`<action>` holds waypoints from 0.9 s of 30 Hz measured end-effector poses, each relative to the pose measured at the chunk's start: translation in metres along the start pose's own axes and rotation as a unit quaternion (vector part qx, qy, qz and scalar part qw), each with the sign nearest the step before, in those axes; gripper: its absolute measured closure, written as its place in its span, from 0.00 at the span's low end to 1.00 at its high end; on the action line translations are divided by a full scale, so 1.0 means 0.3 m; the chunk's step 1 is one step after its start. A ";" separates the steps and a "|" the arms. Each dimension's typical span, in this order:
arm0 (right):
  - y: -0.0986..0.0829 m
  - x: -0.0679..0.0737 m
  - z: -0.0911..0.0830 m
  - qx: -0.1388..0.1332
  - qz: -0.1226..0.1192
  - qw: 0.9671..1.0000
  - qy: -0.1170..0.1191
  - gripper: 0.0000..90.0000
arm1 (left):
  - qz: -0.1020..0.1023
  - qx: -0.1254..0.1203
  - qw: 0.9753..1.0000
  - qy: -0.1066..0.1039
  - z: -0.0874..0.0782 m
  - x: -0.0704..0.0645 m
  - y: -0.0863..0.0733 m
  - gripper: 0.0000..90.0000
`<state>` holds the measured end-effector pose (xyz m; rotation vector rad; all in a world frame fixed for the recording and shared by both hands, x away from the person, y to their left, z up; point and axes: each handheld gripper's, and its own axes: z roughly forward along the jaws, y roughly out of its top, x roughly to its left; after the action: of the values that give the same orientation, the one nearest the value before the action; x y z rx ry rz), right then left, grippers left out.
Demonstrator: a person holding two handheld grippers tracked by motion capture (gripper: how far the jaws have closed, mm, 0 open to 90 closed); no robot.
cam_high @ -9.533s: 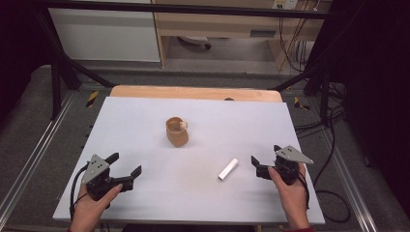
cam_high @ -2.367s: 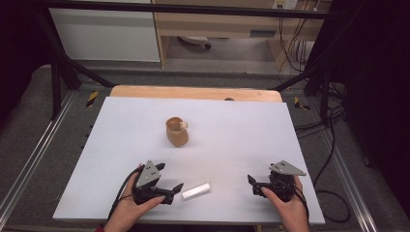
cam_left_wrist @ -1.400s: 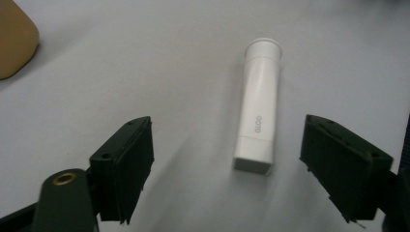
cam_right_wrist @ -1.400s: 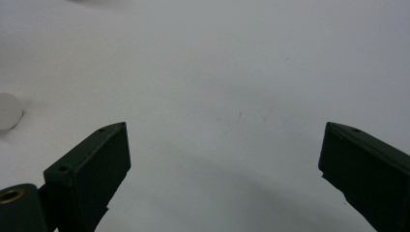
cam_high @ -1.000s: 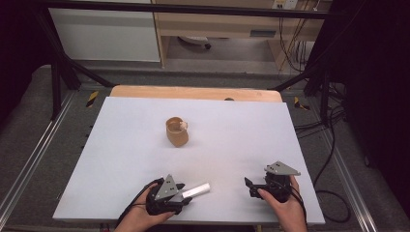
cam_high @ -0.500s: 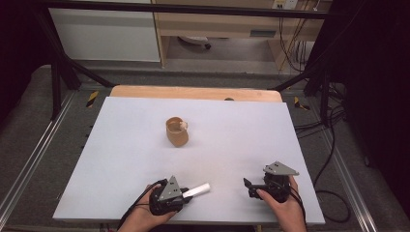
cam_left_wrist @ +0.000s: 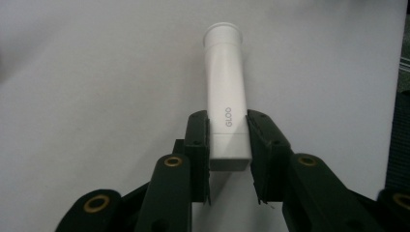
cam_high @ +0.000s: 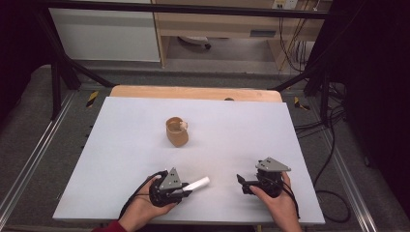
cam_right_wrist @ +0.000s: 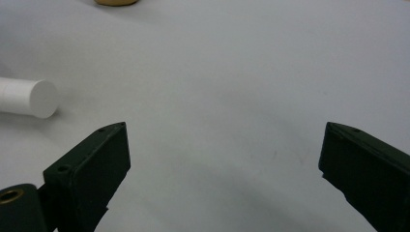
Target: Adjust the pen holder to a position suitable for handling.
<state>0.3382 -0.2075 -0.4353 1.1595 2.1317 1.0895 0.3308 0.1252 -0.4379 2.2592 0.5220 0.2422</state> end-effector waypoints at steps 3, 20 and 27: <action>0.034 0.006 0.033 -0.010 -0.020 1.000 -0.001 0.06 | 0.011 0.015 1.000 -0.005 0.008 0.029 0.030 0.79; 0.175 0.116 0.140 -0.055 -0.110 0.992 0.025 0.07 | -0.008 0.041 0.999 0.018 -0.066 0.215 0.139 0.79; 0.194 0.210 0.124 -0.065 -0.143 0.987 0.031 0.07 | -0.012 0.041 0.999 0.026 -0.096 0.242 0.146 0.79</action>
<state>0.3586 -0.1197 -0.4110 0.7411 2.1555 1.1237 0.3991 0.1498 -0.3854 2.3303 0.5971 0.2723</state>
